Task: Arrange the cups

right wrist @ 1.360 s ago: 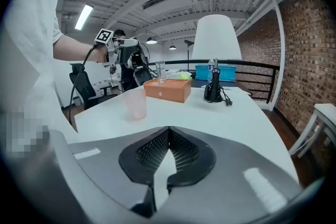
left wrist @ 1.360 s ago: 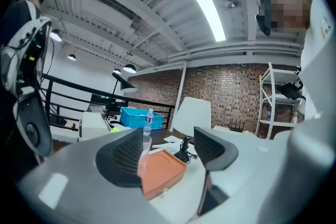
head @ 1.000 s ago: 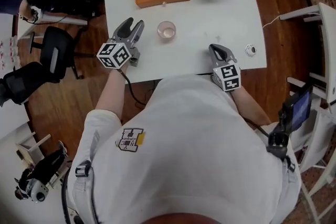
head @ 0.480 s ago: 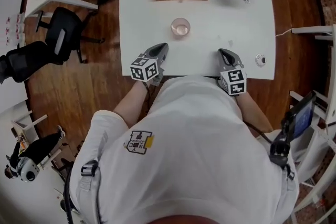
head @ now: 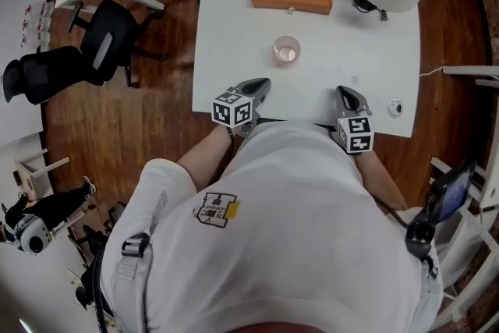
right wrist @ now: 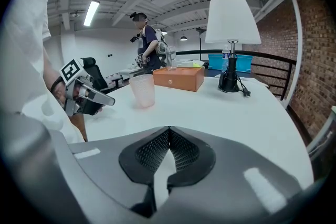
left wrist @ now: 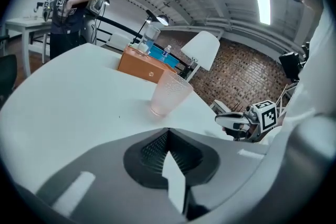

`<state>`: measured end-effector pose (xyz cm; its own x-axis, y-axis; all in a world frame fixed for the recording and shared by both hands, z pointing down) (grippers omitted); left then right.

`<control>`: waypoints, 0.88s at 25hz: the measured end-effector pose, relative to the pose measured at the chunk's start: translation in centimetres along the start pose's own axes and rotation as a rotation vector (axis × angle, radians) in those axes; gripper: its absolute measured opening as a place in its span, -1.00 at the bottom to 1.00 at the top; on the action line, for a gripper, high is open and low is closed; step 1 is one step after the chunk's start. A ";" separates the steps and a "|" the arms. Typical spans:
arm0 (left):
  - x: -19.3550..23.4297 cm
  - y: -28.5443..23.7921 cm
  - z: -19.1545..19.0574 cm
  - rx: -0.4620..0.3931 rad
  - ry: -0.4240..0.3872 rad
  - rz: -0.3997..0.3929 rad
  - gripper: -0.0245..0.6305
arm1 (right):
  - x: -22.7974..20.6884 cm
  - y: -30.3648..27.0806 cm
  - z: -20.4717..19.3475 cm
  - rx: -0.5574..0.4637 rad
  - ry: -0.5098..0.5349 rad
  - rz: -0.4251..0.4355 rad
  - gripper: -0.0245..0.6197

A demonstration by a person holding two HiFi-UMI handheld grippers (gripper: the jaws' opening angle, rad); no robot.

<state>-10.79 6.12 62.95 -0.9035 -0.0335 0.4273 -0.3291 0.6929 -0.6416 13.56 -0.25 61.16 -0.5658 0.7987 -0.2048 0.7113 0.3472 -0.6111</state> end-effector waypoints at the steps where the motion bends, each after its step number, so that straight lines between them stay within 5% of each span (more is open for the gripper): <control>1: -0.1 0.1 0.2 -0.003 0.001 -0.003 -0.92 | 0.1 0.0 0.1 0.000 0.001 0.000 -0.92; 22: -1.3 0.3 0.6 -0.026 -0.025 -0.034 -0.92 | 0.7 0.5 -0.3 -0.011 0.010 -0.023 -0.92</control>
<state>-9.86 5.88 61.82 -0.8985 -0.0747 0.4325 -0.3526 0.7096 -0.6100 13.63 0.68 60.98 -0.5779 0.7953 -0.1829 0.7026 0.3709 -0.6073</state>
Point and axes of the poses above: the fingertips, and each gripper's own axes: y backward along the fingers, x to its left, z out of its top, the point moved 4 cm from there along y, backward along the fingers, and after that the axes turned 10 degrees about z, right-handed, at the moved point
